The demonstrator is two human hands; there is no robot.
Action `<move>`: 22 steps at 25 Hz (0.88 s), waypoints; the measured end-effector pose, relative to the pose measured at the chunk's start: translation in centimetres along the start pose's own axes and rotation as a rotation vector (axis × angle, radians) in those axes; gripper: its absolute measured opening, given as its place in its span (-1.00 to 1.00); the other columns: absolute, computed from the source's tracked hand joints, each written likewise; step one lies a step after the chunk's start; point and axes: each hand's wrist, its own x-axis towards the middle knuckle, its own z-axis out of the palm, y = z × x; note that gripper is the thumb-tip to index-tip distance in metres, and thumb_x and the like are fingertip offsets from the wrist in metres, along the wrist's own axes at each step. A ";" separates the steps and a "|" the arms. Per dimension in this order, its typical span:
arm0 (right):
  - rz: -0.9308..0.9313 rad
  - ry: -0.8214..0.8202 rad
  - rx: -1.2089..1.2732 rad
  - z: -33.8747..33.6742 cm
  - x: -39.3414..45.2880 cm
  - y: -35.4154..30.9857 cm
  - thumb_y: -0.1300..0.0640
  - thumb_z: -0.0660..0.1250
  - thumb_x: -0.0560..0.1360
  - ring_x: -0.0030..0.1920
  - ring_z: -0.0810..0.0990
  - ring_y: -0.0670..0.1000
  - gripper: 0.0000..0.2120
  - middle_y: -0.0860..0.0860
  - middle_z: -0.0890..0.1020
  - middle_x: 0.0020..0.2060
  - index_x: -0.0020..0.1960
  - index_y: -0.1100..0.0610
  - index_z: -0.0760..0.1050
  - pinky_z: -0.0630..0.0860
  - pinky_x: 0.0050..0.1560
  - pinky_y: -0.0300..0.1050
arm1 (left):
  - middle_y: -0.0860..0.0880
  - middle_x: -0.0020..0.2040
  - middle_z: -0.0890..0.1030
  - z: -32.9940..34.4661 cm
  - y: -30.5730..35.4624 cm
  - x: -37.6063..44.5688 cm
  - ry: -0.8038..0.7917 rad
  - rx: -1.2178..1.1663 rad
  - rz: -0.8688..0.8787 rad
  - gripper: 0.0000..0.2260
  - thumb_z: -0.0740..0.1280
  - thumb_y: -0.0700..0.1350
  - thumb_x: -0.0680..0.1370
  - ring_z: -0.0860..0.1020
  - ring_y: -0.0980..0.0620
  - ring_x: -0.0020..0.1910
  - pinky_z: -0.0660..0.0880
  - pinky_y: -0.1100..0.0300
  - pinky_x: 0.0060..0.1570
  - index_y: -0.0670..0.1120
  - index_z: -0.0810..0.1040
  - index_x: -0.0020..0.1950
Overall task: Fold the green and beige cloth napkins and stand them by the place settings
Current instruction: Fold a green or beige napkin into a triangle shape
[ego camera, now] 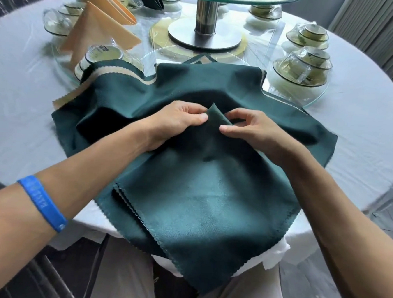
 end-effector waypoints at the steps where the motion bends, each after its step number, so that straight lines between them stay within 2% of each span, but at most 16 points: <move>1: 0.025 -0.049 -0.054 -0.8 -0.8 0.3 0.22 0.43 0.49 -0.18 0.63 0.03 -0.76 0.18 0.69 -0.09 0.13 0.27 0.57 0.59 -0.13 -0.12 | -0.17 0.08 0.69 -0.8 -0.5 -0.8 -0.025 0.074 -0.022 -0.81 0.29 -0.21 0.63 0.66 -0.09 0.02 0.58 0.01 0.13 -0.17 0.64 0.18; 3: 0.094 -0.139 -0.255 -2.9 -2.5 0.9 0.17 0.44 0.49 -0.24 0.50 0.00 -0.82 0.11 0.61 -0.19 0.05 0.22 0.62 0.44 -0.32 -0.24 | -0.14 0.09 0.70 -2.4 -1.4 -2.4 -0.069 0.181 -0.062 -0.80 0.33 -0.24 0.60 0.65 -0.10 0.06 0.54 0.01 0.17 -0.16 0.64 0.19; 4: 0.130 -0.167 -0.349 -3.9 -3.1 1.2 0.16 0.44 0.48 -0.25 0.40 0.01 -0.88 0.11 0.53 -0.24 -0.02 0.19 0.63 0.33 -0.35 -0.22 | -0.12 0.06 0.71 -3.0 -1.7 -3.1 -0.074 0.209 -0.070 -0.81 0.34 -0.26 0.58 0.65 -0.08 0.04 0.52 0.03 0.16 -0.15 0.65 0.16; 5: 0.162 -0.177 -0.401 -4.5 -3.5 1.3 0.16 0.45 0.47 -0.25 0.33 0.03 -0.95 0.09 0.46 -0.28 -0.12 0.15 0.64 0.26 -0.34 -0.20 | -0.08 0.00 0.72 -3.4 -1.8 -3.5 -0.053 0.234 -0.063 -0.82 0.36 -0.30 0.56 0.65 -0.02 -0.02 0.53 0.08 0.11 -0.13 0.67 0.11; 7: 0.169 -0.117 -0.426 -4.9 -3.4 1.6 0.20 0.45 0.47 -0.26 0.30 0.01 -0.86 0.05 0.40 -0.32 -0.27 0.10 0.61 0.23 -0.33 -0.19 | 0.03 -0.17 0.73 -3.2 -1.6 -3.4 0.037 0.266 -0.018 -0.78 0.37 -0.36 0.54 0.65 0.14 -0.19 0.57 0.26 -0.08 -0.05 0.67 -0.02; 10: 0.064 0.057 -0.332 -4.3 -2.4 1.4 0.29 0.45 0.45 -0.23 0.41 0.00 -0.93 0.10 0.53 -0.27 -0.19 0.16 0.64 0.32 -0.26 -0.18 | 0.07 -0.26 0.71 -2.6 -0.8 -2.6 0.135 0.206 0.050 -0.74 0.33 -0.41 0.54 0.64 0.20 -0.29 0.56 0.35 -0.24 -0.04 0.65 -0.05; 13: -0.008 0.121 -0.162 -4.2 -2.9 1.1 0.37 0.41 0.45 -0.15 0.57 0.06 -0.87 0.20 0.69 -0.14 -0.09 0.19 0.68 0.51 -0.10 -0.11 | 0.01 -0.17 0.73 -2.7 0.1 -3.1 0.158 0.125 0.102 -0.77 0.34 -0.38 0.55 0.67 0.13 -0.22 0.59 0.29 -0.20 -0.07 0.66 -0.01; 17: -0.117 0.128 0.017 -3.9 -6.9 0.8 0.41 0.38 0.45 -0.15 0.64 0.05 -0.81 0.20 0.70 -0.09 0.03 0.27 0.65 0.60 -0.04 -0.14 | 0.03 -0.06 0.73 -2.3 1.1 -6.1 0.140 0.146 0.260 -0.81 0.42 -0.29 0.50 0.68 0.15 -0.10 0.59 0.29 -0.03 -0.09 0.66 0.07; 20: -0.179 0.093 0.030 -3.7 -10.4 1.9 0.37 0.41 0.38 -0.10 0.64 0.04 -0.80 0.15 0.71 -0.08 -0.01 0.26 0.68 0.58 0.03 -0.17 | 0.14 -0.06 0.72 -1.9 0.4 -9.4 0.108 0.400 0.471 -0.77 0.49 -0.17 0.41 0.66 0.25 -0.08 0.55 0.35 0.04 -0.04 0.67 0.06; 22: -0.255 0.047 -0.111 -3.3 -12.2 3.1 0.35 0.47 0.37 0.01 0.66 -0.01 -0.79 0.05 0.72 -0.03 -0.04 0.15 0.71 0.55 0.12 -0.22 | 0.13 -0.03 0.72 -1.9 -1.0 -11.0 0.060 0.666 0.618 -0.82 0.52 -0.11 0.47 0.66 0.25 -0.04 0.56 0.31 0.05 -0.05 0.69 0.06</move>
